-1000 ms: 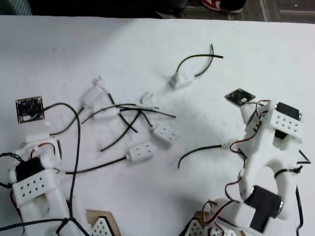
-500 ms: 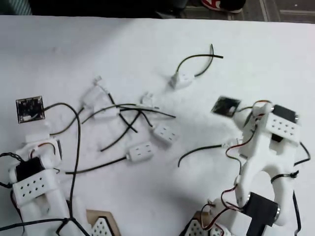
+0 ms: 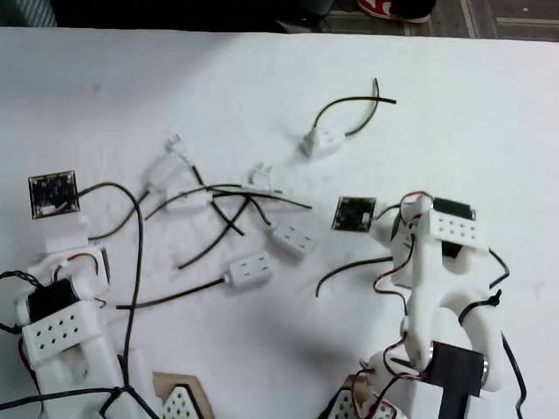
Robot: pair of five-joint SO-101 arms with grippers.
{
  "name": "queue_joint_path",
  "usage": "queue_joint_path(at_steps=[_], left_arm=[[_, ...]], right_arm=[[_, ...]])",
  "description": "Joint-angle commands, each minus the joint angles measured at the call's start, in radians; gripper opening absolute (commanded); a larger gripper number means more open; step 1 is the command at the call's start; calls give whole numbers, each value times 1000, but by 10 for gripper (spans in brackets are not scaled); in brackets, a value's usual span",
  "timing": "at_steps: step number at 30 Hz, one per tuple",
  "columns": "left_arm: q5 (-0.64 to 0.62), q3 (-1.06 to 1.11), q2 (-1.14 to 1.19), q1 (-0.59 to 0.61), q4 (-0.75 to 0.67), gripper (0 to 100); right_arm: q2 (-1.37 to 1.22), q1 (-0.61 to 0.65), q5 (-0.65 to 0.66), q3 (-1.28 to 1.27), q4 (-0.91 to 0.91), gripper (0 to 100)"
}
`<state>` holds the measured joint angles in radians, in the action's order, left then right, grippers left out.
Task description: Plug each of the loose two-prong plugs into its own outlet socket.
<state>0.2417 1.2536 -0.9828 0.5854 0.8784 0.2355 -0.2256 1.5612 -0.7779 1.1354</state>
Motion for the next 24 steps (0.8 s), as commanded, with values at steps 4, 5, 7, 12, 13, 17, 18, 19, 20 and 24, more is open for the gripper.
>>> queue_joint_path(at_steps=[4, 5, 7, 12, 13, 17, 18, 19, 20, 24], left_arm=[[8, -9, -13, -8, -14, 72], [8, -9, -13, -8, -14, 72], [8, -9, -13, -8, -14, 72], [8, -9, -13, -8, -14, 72], [8, -9, -13, -8, -14, 72], [8, -9, -12, -8, -14, 72], [8, -9, -12, -8, -14, 72], [8, -9, -12, -8, -14, 72], [8, -9, -12, -8, -14, 72], [8, -9, -12, -8, -14, 72]], right_arm=[[-2, 7, 9, -35, -79, 308], [-25, 7, 9, -34, -79, 303], [-74, 7, 8, -26, -82, 258], [-160, 12, 2, -25, -148, 20], [-162, 7, -2, -25, -151, 14], [-107, 7, -163, -25, -122, 18], [-85, 12, -222, -25, -99, 19], [-59, 12, -290, -25, -73, 19], [-36, 13, -358, -25, -51, 18], [35, -7, -574, -25, -22, 18]])
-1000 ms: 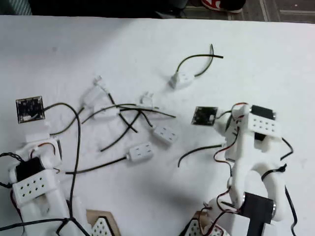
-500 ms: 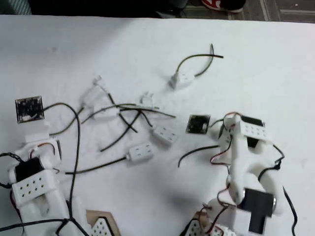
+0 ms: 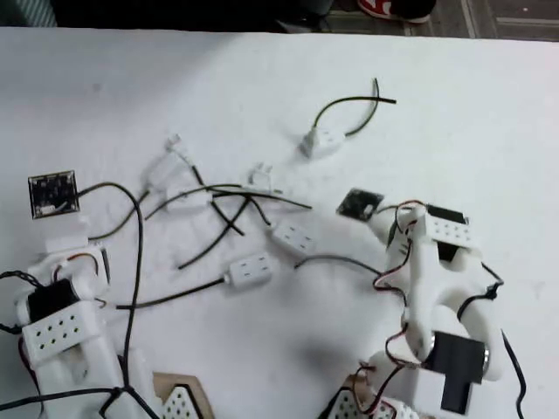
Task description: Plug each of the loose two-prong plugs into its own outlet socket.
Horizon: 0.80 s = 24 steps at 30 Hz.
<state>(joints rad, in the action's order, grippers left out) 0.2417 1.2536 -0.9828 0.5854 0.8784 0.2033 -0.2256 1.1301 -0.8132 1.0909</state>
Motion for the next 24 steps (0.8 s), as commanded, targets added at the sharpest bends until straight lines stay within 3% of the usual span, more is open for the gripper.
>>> queue_joint_path(at_steps=[1, 6, 12, 17, 24], left_arm=[[8, -9, -12, -8, -14, 72], [8, -9, -12, -8, -14, 72], [8, -9, -12, -8, -14, 72], [8, -9, -12, -8, -14, 72], [8, -9, -12, -8, -14, 72]], right_arm=[[77, -24, -183, 11, 22, 18], [81, -64, -304, 11, 27, 25], [90, -91, -446, 11, 30, 205], [91, -93, -531, 11, 90, 208], [82, -91, -535, 11, 136, 208]])
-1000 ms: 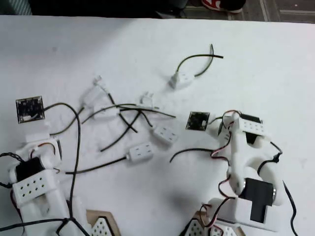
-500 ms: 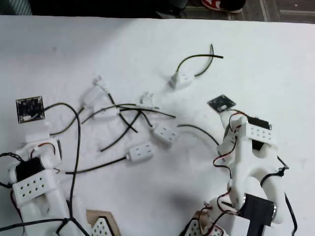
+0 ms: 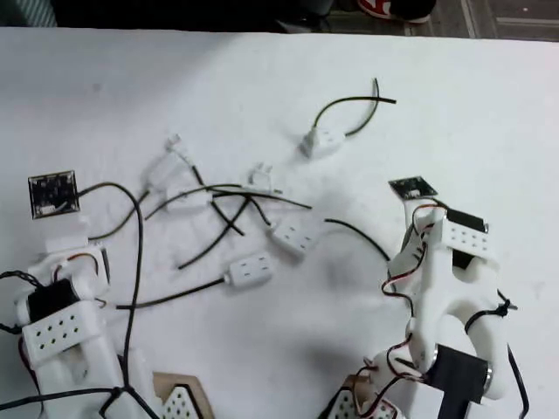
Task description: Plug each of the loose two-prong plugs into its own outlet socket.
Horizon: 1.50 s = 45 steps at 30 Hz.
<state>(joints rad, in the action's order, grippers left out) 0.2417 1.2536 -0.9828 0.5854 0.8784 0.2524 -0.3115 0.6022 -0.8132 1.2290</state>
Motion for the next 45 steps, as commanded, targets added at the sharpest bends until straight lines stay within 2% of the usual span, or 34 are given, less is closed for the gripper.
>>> queue_joint_path(at_steps=[1, 6, 12, 14, 16, 20, 24, 27, 31, 35, 40, 45], left_arm=[[8, -9, -12, -8, -14, 72], [8, -9, -12, -8, -14, 72], [6, -9, -12, -8, -14, 72], [5, -8, -12, -8, -14, 72], [5, -8, -12, -8, -14, 72], [6, -8, -12, -10, -14, 72], [6, -8, -12, -10, -14, 72], [8, -8, -12, -10, -14, 72], [8, -8, -12, -10, -12, 72], [8, -8, -12, -10, -12, 72], [8, -8, -12, -10, -12, 72], [8, -8, -12, -10, -12, 72]], right_arm=[[31, -5, -5, 11, -12, 207], [8, 16, 0, 11, -28, 159], [-180, 30, 0, 20, -143, 152], [-222, 22, 9, 51, -147, 109], [-222, 4, 63, 75, -145, 17], [-137, -41, 199, 86, -65, 14], [24, -50, 308, 86, 120, 18], [142, -19, 324, 84, 208, 18], [223, 24, 321, 68, 186, 18], [208, 87, 201, 48, 42, 18], [151, 246, 23, 5, -102, 18], [122, 400, -216, 5, -196, 18]])
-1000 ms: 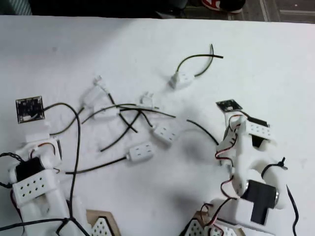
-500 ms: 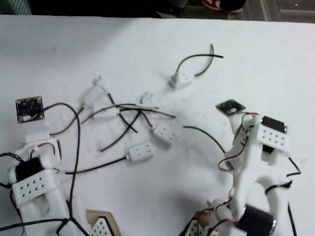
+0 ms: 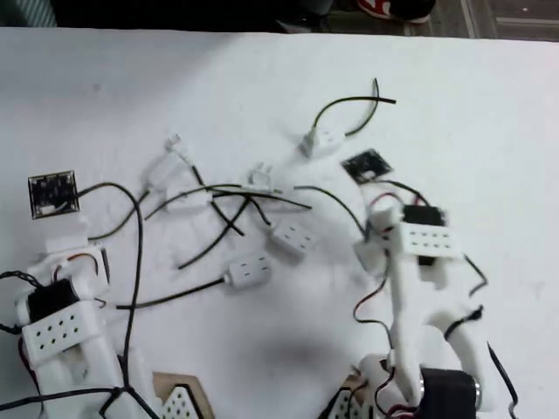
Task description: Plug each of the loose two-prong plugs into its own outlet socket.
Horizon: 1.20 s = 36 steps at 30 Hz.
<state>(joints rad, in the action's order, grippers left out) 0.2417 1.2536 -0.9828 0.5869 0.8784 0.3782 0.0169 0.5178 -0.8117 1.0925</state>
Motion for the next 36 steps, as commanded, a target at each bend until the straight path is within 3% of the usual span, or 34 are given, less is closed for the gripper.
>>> queue_joint_path(at_steps=[1, 4, 8, 11, 19, 24, 32, 36], left_arm=[[8, -8, -12, -12, -12, 72], [8, -8, -12, -12, -12, 72], [8, -8, -12, -12, -12, 72], [8, -8, -12, -12, -12, 72], [8, -8, -12, -12, -14, 72], [8, -8, -12, -12, -14, 72], [8, -8, -12, -12, -14, 72], [8, -8, -12, -12, -14, 72]], right_arm=[[-12, 93, -195, 3, -93, 18], [-56, 134, -341, 3, -200, 18], [-142, 176, -385, 5, -240, 70], [-168, 174, -385, 18, -205, 146], [-179, 136, -377, 195, 25, 131], [-197, 125, -374, 247, 50, 130], [-447, 91, -328, 362, 64, 130], [-547, 88, -327, 442, 154, 130]])
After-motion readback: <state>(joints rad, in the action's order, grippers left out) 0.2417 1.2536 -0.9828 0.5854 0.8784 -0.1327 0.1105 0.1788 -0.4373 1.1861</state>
